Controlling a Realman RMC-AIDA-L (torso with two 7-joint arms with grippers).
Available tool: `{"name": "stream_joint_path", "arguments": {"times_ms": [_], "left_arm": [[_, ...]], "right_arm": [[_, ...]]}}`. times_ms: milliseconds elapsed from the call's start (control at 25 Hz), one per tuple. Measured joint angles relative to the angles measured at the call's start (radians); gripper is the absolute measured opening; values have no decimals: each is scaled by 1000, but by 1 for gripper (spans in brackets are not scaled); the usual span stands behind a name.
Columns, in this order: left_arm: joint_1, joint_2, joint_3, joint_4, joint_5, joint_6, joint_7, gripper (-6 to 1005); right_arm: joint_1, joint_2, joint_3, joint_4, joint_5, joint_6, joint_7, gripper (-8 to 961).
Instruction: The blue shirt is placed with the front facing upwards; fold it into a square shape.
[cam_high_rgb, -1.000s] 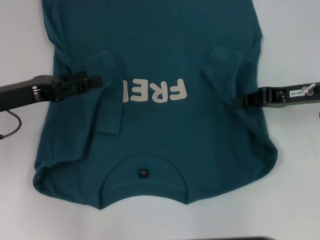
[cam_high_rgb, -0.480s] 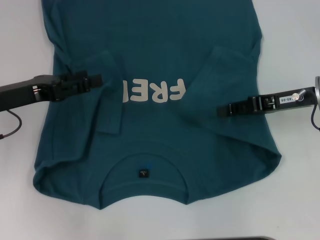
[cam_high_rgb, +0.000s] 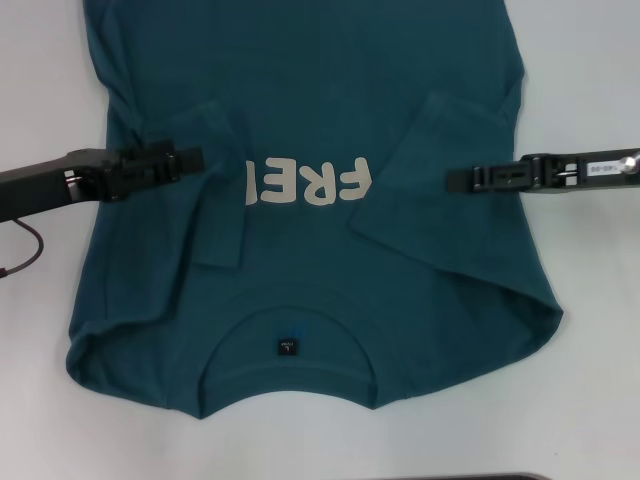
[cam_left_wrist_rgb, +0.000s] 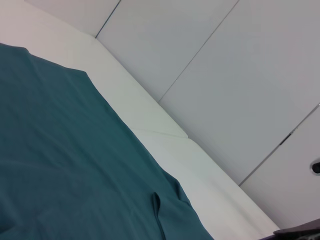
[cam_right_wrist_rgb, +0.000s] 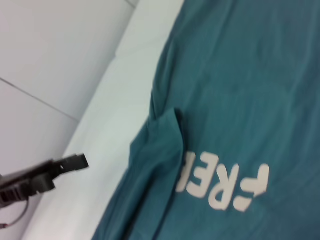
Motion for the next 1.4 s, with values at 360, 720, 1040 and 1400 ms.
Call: {"name": "stream_joint_path", "arguments": {"times_ms": [360, 720, 1040, 1400], "left_arm": [[6, 5, -3, 0, -2, 21, 0, 741], [3, 18, -2, -7, -2, 71, -15, 743], [13, 33, -8, -9, -3, 92, -9, 744], [69, 62, 4, -26, 7, 135, -47, 733]], "right_arm": [[-72, -24, 61, 9, 85, -37, -88, 666], [-102, -18, 126, 10, 87, -112, -234, 659], [-110, -38, 260, 56, 88, -136, -232, 613], [-89, -30, 262, 56, 88, -183, -233, 547]]}}
